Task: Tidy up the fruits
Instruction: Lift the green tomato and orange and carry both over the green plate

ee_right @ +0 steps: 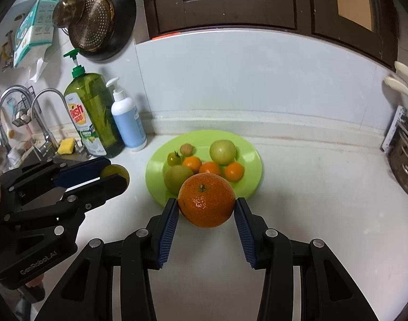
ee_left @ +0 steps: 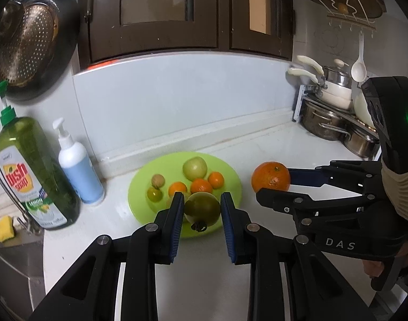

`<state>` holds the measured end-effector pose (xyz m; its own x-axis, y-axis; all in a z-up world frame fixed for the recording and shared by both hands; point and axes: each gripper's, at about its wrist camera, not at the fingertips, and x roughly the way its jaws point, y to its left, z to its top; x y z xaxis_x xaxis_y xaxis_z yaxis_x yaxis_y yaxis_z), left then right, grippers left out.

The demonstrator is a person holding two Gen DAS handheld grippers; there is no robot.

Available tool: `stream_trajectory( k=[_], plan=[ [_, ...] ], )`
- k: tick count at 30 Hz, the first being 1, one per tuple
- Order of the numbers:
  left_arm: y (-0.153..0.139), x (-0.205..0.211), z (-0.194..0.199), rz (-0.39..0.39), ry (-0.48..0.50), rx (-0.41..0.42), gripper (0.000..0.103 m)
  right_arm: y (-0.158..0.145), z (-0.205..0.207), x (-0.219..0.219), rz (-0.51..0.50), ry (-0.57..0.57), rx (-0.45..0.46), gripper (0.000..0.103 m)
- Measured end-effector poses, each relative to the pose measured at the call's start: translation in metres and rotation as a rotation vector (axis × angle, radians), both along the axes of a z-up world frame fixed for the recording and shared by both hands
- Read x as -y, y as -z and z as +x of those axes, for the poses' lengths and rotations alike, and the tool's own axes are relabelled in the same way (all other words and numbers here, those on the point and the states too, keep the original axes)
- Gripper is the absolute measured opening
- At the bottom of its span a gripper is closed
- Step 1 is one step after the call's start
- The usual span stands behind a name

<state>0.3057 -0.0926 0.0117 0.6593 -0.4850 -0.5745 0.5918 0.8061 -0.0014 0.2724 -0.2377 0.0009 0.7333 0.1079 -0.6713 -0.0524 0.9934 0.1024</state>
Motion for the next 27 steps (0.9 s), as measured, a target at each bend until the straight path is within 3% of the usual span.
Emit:
stream_trajectory(
  k=[12,27],
  plan=[
    [0.0,-0.002,0.058,0.036,-0.018,0.006,0.028,-0.004,0.06,-0.008,-0.025,-0.036,-0.004,0.044],
    [0.035,-0.003,0.131,0.107,-0.029,-0.044,0.028,0.027,0.149,-0.022,-0.048,-0.122,-0.064,0.044]
  ],
)
